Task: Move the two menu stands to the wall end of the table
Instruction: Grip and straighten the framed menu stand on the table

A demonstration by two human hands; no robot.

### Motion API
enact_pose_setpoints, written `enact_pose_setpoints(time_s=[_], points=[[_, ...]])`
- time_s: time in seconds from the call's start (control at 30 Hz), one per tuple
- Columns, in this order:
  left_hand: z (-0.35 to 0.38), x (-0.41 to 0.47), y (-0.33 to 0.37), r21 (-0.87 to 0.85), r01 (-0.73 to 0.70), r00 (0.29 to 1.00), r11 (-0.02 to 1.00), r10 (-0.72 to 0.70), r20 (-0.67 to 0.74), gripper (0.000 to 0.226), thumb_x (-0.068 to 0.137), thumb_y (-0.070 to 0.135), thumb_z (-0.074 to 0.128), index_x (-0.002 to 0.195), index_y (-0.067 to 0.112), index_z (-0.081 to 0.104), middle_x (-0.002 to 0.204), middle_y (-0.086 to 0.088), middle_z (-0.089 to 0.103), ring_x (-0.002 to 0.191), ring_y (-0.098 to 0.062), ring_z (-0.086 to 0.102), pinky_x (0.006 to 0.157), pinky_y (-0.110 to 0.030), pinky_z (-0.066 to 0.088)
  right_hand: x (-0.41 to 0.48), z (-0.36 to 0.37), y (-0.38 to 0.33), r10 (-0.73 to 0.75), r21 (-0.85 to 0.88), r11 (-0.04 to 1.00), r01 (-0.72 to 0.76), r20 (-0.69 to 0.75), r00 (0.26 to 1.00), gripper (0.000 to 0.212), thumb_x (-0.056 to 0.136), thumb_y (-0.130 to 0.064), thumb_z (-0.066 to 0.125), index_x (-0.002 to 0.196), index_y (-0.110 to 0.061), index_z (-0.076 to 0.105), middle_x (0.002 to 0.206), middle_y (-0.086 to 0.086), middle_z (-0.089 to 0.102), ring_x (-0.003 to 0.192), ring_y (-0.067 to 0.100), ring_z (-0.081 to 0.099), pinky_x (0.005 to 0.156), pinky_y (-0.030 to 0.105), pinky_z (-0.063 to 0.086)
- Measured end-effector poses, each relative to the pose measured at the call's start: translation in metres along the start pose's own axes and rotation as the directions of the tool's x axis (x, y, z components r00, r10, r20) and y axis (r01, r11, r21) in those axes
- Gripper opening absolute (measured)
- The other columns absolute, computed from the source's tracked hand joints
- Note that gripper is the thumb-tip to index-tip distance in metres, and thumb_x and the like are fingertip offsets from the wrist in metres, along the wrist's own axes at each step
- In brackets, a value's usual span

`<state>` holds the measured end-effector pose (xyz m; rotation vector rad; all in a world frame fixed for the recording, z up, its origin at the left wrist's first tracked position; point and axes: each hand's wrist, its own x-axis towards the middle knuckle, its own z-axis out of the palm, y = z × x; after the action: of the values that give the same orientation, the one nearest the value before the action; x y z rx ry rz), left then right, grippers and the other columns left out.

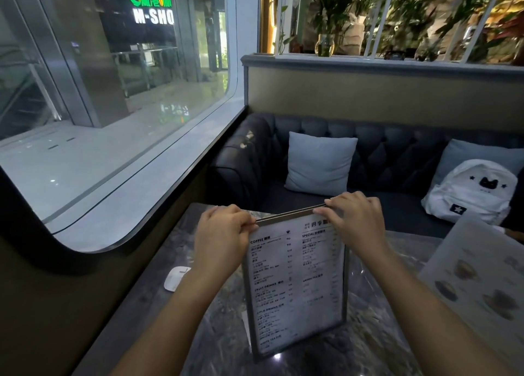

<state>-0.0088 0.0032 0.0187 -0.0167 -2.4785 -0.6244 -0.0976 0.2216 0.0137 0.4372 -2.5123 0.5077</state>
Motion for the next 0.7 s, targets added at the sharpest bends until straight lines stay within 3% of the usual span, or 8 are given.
enact_pose_setpoints(time_s=[0.17,0.27,0.5,0.7], points=[[0.003,0.007,-0.003,0.028,0.016,1.000,0.999,-0.016,0.008,0.008,0.082,0.018,0.064,0.078,0.016,0.070,0.076,-0.001,0.063,0.077,-0.021,0.054,0.079,-0.030,0.028,-0.003,-0.003,0.000,0.011,-0.017,1.000,-0.012,-0.024,1.000,0.035,0.077,-0.047,0.060,0.074,-0.013,0.066,0.077,0.002,0.066,0.079,0.020,0.051,0.074,0.034,0.025],[0.004,0.014,-0.003,0.016,0.018,1.000,1.000,-0.018,0.015,0.008,0.081,0.018,0.064,0.077,0.018,0.071,0.067,0.010,0.050,0.069,-0.013,0.046,0.077,-0.028,0.024,-0.006,-0.007,-0.001,0.019,-0.038,0.999,-0.020,-0.035,0.999,0.036,0.077,-0.047,0.060,0.071,-0.012,0.064,0.076,0.002,0.065,0.077,0.020,0.050,0.073,0.033,0.025],[0.011,0.034,0.001,-0.073,0.061,0.994,0.995,-0.054,0.095,0.012,0.079,0.010,0.064,0.078,0.020,0.072,0.059,0.018,0.044,0.065,-0.003,0.043,0.092,-0.038,0.033,-0.018,-0.014,0.003,0.049,-0.111,0.992,-0.062,-0.113,0.992,0.038,0.076,-0.045,0.063,0.061,-0.010,0.059,0.065,0.005,0.061,0.070,0.023,0.049,0.070,0.036,0.026],[0.018,0.044,0.006,-0.125,0.069,0.988,0.990,-0.051,0.147,0.006,0.079,0.019,0.067,0.081,0.020,0.072,0.061,0.017,0.045,0.073,-0.008,0.047,0.092,-0.044,0.039,-0.027,-0.017,0.004,0.096,-0.150,0.982,-0.119,-0.148,0.984,0.037,0.077,-0.046,0.062,0.063,-0.012,0.060,0.066,0.005,0.061,0.070,0.024,0.048,0.068,0.036,0.025]])
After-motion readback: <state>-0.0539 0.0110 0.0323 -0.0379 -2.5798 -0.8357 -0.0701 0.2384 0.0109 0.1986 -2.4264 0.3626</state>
